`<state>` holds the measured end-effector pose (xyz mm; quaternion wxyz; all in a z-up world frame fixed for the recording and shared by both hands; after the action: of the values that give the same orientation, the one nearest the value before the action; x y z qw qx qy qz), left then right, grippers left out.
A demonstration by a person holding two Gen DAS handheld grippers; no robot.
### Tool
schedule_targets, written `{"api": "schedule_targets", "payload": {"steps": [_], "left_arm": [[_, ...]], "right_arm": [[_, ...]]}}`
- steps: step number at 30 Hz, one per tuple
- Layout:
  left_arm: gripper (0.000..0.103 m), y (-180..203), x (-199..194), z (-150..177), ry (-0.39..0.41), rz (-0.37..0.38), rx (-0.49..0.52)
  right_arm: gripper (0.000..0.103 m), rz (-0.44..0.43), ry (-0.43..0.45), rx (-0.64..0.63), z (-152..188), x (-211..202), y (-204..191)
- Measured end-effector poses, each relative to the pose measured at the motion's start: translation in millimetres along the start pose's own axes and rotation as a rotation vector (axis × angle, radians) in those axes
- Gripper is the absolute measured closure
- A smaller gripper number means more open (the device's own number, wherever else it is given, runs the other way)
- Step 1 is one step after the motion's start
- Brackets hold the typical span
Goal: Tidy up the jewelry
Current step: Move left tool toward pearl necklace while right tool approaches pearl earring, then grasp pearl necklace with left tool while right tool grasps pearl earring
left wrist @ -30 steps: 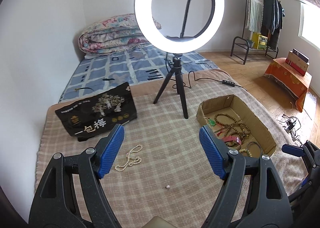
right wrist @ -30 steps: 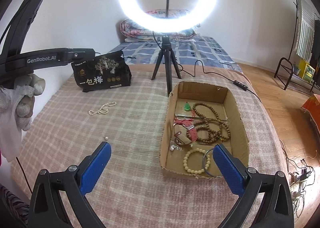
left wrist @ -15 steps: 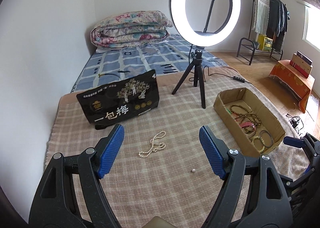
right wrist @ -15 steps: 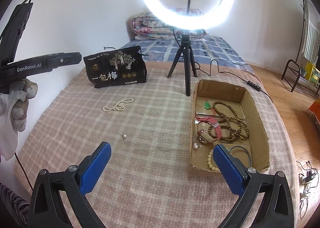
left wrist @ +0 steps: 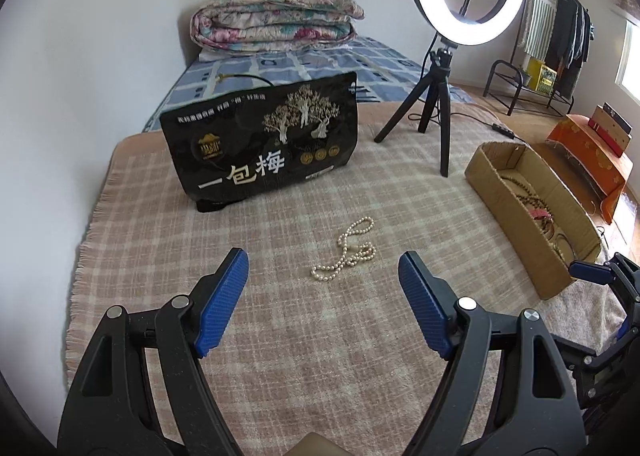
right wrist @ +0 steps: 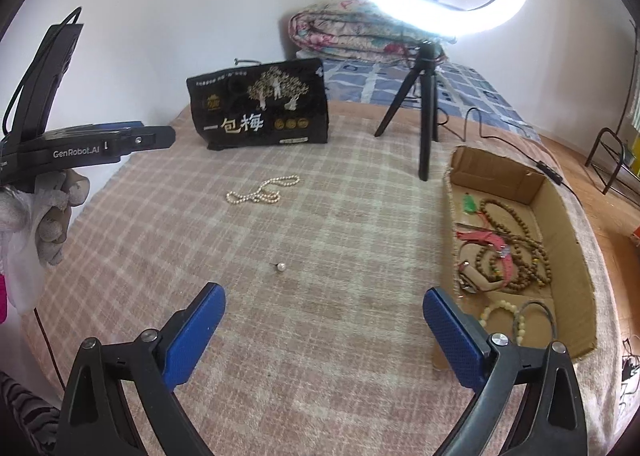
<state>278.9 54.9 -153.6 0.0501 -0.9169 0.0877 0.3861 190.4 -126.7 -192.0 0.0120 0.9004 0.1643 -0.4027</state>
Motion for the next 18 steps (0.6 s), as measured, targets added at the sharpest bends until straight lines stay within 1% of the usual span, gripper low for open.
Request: {"api": "schedule_targets", "payload": {"steps": [2, 4, 7, 8, 12, 18], "left_arm": [[0.023, 1.8, 9.8, 2.7, -0.009, 0.007, 0.015], [0.023, 4.8, 19.0, 5.2, -0.019, 0.017, 0.029], [0.023, 8.3, 35.2, 8.7, -0.037, 0.033, 0.045], [0.023, 9.6, 40.2, 9.9, -0.045, 0.039, 0.048], [0.023, 12.7, 60.4, 13.0, -0.067, 0.052, 0.058], [0.023, 22.4, 87.0, 14.9, -0.084, 0.071, 0.096]], "right_arm": [[0.009, -0.016, -0.022, -0.025, 0.9, 11.4, -6.9], [0.01, -0.036, -0.041, -0.05, 2.7, 21.2, -13.5], [0.02, -0.05, -0.068, -0.083, 4.9, 37.8, -20.8], [0.022, -0.053, -0.076, -0.085, 5.2, 43.2, -21.5], [0.023, -0.077, -0.101, -0.071, 5.5, 64.0, -21.7], [0.03, -0.1, -0.126, -0.054, 6.6, 89.8, -22.1]]}}
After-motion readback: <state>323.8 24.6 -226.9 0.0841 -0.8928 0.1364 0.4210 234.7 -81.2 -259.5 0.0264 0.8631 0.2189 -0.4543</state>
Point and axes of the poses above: each gripper's, at about its wrist camera, not at the fingertips, and x roughly the way its jaws point, y to its right, z to its underside, the point moved 6 cm from there along x, roughly the way its jaws point, and after that the axes turned 5 degrees about -z, right-handed, at the moved point
